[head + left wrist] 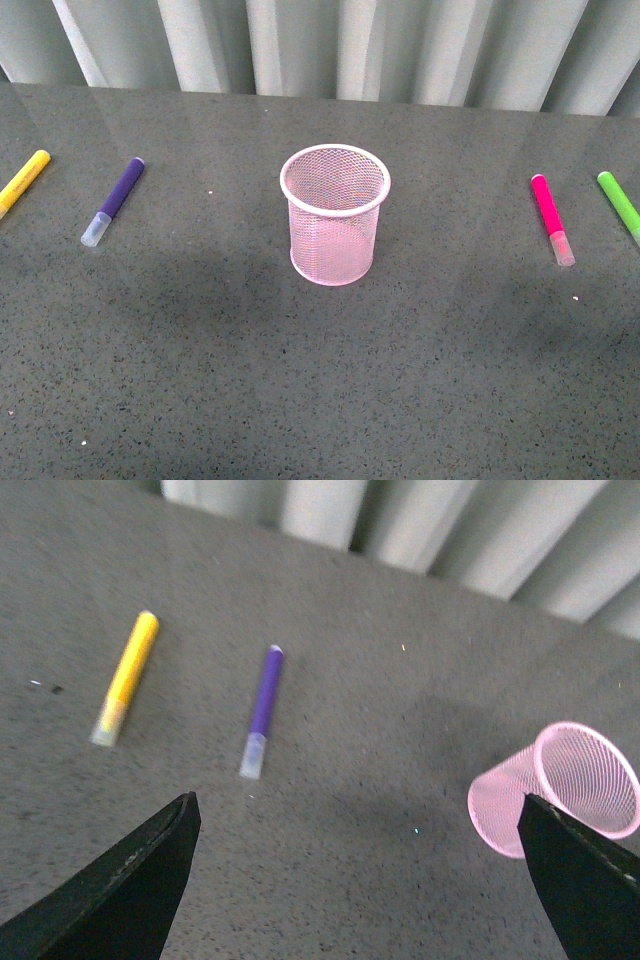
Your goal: Insert purple and pink pens into pink cup
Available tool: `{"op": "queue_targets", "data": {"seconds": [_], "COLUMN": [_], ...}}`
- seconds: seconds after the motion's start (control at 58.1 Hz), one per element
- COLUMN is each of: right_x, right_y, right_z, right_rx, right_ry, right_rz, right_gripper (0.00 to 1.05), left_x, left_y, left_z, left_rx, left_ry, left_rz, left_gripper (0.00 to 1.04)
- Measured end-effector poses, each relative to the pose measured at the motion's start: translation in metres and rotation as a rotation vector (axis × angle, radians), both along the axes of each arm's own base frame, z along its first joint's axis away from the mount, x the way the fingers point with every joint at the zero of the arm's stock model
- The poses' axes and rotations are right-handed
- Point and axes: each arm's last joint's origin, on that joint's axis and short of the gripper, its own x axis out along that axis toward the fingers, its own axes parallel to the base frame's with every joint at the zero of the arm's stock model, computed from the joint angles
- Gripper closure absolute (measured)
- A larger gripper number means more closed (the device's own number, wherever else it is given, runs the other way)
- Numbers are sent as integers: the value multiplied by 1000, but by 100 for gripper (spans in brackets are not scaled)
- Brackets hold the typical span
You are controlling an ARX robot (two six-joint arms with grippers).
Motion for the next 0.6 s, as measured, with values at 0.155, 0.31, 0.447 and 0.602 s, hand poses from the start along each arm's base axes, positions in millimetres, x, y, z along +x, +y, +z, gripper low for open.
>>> {"op": "queue_targets", "data": {"seconds": [0.155,0.31,0.447,0.602], "right_x": [0,0,0,0], "right_y": [0,0,0,0], "right_z": [0,0,0,0], "right_rx": [0,0,0,0], "right_ry": [0,0,0,0], "right_rz": [0,0,0,0], "right_gripper": [7,7,7,7], "left_x": [74,110,132,154], "left_y": [-14,-26,-33,-36], "left_z": [0,-1,-20,-45], "left_rx": [59,128,195,238], "left_ry": [162,174,245,318], "left_rz": [-79,-160,-226,-260], "left_gripper": [7,7,7,7]}}
